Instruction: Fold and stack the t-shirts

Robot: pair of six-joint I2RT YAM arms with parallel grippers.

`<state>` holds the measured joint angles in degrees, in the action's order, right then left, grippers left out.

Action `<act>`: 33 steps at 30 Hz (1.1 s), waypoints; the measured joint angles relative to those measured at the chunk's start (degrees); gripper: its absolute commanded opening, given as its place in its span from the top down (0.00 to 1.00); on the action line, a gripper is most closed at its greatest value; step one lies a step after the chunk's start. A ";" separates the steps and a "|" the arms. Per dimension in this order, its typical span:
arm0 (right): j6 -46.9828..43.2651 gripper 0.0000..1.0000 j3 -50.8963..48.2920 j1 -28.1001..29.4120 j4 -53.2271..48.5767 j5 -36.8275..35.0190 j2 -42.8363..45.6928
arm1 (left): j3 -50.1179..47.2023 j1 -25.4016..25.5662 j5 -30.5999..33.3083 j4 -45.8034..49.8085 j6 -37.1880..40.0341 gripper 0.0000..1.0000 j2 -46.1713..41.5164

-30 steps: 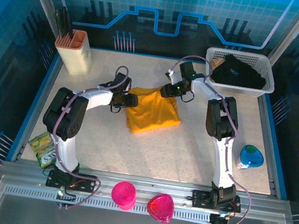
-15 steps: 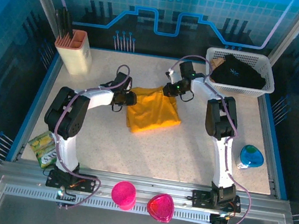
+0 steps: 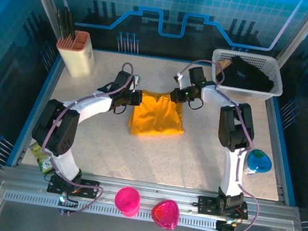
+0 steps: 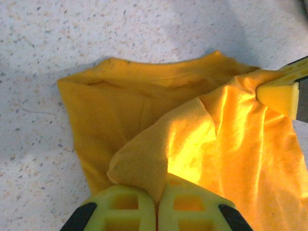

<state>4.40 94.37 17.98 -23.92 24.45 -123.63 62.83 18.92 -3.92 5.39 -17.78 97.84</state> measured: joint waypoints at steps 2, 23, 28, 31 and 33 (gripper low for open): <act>0.37 1.00 -1.86 -0.02 1.22 -0.02 2.40 | 0.00 0.00 -0.70 -0.52 -0.02 1.00 -0.07; 6.16 1.00 -1.36 -3.45 9.46 -2.23 -0.94 | 10.49 -4.28 -1.46 -2.95 0.76 1.00 15.37; 7.74 0.77 -0.92 -3.45 9.46 -4.33 -5.09 | 12.94 -4.17 0.26 -1.81 0.33 0.56 20.15; 8.74 0.63 -0.92 -3.48 10.01 -5.35 -5.07 | 13.64 -4.20 0.81 -1.57 0.61 0.38 20.76; 9.16 0.57 -0.98 -3.48 10.45 -6.10 -4.94 | 14.16 -4.17 1.33 -1.51 1.33 0.09 20.72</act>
<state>13.56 93.38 14.50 -13.47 18.35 -128.57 76.99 14.74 -2.59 3.88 -16.45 118.56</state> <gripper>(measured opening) 0.382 0.660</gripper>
